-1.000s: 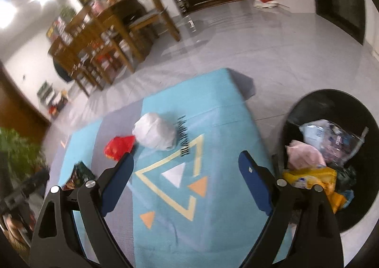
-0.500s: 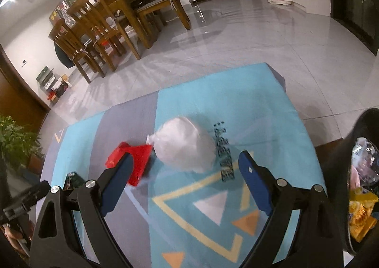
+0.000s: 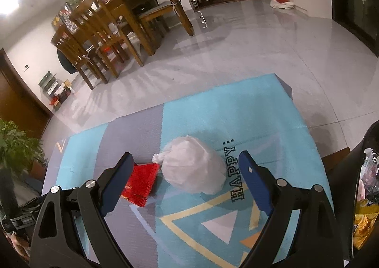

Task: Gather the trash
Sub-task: 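Grasp the red packet with the left tool while the right tool grasps the white plastic bag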

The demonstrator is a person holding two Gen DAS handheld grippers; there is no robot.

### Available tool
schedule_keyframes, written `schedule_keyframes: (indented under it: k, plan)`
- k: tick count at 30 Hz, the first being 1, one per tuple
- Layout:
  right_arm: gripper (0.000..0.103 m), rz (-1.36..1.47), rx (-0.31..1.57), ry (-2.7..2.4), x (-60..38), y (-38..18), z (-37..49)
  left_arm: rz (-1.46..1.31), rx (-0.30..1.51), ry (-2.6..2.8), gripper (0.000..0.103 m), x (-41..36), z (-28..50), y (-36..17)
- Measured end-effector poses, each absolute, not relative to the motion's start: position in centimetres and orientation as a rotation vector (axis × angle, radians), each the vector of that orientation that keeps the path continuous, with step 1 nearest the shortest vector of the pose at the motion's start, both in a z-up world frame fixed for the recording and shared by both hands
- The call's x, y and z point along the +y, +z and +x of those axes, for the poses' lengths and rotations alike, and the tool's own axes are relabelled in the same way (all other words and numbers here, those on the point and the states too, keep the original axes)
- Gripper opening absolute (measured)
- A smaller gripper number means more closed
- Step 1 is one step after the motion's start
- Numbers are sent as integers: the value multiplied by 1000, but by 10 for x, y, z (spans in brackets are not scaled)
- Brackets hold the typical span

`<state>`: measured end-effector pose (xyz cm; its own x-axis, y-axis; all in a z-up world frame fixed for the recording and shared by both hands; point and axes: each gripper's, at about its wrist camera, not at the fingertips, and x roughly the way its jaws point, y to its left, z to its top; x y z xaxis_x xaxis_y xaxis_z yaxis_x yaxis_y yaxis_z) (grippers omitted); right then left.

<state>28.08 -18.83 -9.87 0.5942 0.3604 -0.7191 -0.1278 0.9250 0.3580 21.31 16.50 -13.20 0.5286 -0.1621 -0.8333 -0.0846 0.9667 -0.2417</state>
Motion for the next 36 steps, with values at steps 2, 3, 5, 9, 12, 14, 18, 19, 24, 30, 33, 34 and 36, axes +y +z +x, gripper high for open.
schedule_keyframes:
  k: [2, 3, 5, 9, 12, 14, 18, 19, 24, 30, 33, 34, 36]
  plan:
    - [88, 285, 897, 297, -188, -98, 280, -270, 1018, -48, 90, 165, 213, -133]
    - [88, 287, 896, 300, -187, -97, 280, -269, 1018, -49, 90, 165, 213, -133]
    - [88, 287, 888, 319, -185, -94, 278, -268, 1020, -48, 90, 165, 212, -133]
    - [88, 283, 869, 330, -186, -87, 274, -276, 1032, -50, 90, 166, 213, -136]
    - [88, 327, 859, 316, -199, -85, 275, -275, 1037, -48, 90, 166, 213, -137]
    - [88, 375, 856, 310, -209, -84, 276, -277, 1038, -48, 90, 166, 212, -137]
    - [88, 446, 853, 280, -226, -85, 277, -284, 1039, -48, 90, 168, 212, -137]
    - [88, 447, 855, 279, -226, -85, 277, -288, 1040, -48, 90, 168, 212, -137]
    - [88, 423, 860, 293, -220, -84, 276, -320, 1038, -55, 90, 173, 212, -137]
    - [88, 406, 867, 298, -214, -83, 275, -360, 1033, -62, 90, 177, 211, -136]
    - [88, 409, 866, 296, -214, -84, 276, -361, 1030, -63, 90, 176, 210, -135]
    - [88, 408, 866, 297, -215, -84, 276, -358, 1028, -64, 90, 175, 210, -135]
    - [88, 406, 867, 296, -214, -84, 276, -354, 1024, -68, 90, 174, 210, -133]
